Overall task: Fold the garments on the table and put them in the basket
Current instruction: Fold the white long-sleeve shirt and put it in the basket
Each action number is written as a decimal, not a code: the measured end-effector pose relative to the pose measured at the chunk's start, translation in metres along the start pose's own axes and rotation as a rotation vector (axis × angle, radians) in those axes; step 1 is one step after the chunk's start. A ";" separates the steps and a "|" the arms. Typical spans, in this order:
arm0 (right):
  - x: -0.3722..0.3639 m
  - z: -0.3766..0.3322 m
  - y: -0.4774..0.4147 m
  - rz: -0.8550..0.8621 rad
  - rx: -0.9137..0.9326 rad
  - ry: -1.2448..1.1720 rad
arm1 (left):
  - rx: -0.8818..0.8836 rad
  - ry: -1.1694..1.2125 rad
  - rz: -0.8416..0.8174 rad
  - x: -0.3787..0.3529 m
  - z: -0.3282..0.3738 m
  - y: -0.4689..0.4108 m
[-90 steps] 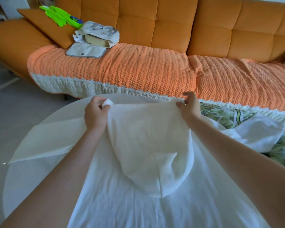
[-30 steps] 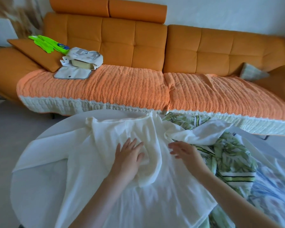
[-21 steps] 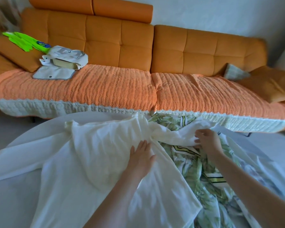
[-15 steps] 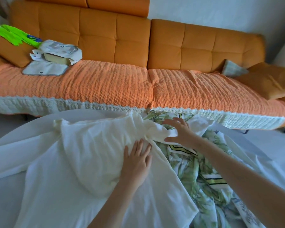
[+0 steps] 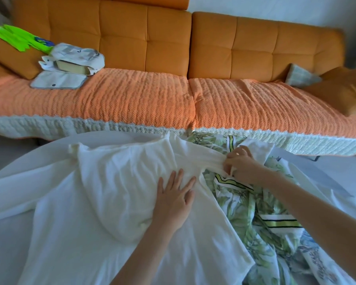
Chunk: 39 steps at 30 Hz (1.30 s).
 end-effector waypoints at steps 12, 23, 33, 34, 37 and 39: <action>0.002 0.109 0.052 0.328 -0.973 -0.576 | -0.001 -0.002 0.031 -0.001 0.000 0.001; -0.015 0.129 0.017 0.592 -1.200 -1.130 | 0.004 0.036 0.047 0.000 0.001 0.000; 0.007 0.073 -0.016 0.244 -0.817 -0.360 | 0.010 0.022 0.042 0.000 0.000 0.000; 0.004 0.070 -0.019 0.190 -0.807 -0.355 | 0.011 0.021 0.044 0.000 0.000 0.000; -0.006 0.074 -0.018 0.215 -0.883 -0.394 | 0.005 0.020 0.041 0.001 0.000 0.000; -0.012 0.078 -0.010 0.275 -0.949 -0.479 | 0.005 0.020 0.036 0.001 0.001 0.000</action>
Point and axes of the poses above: each hand's wrist, its own y-axis away from the middle knuckle, its own x-axis out of the back of the hand, z = x × y, the point moved 5 cm from there along -y, towards the middle knuckle, and after that the axes turned 11 degrees about x, right-handed, at the moved point
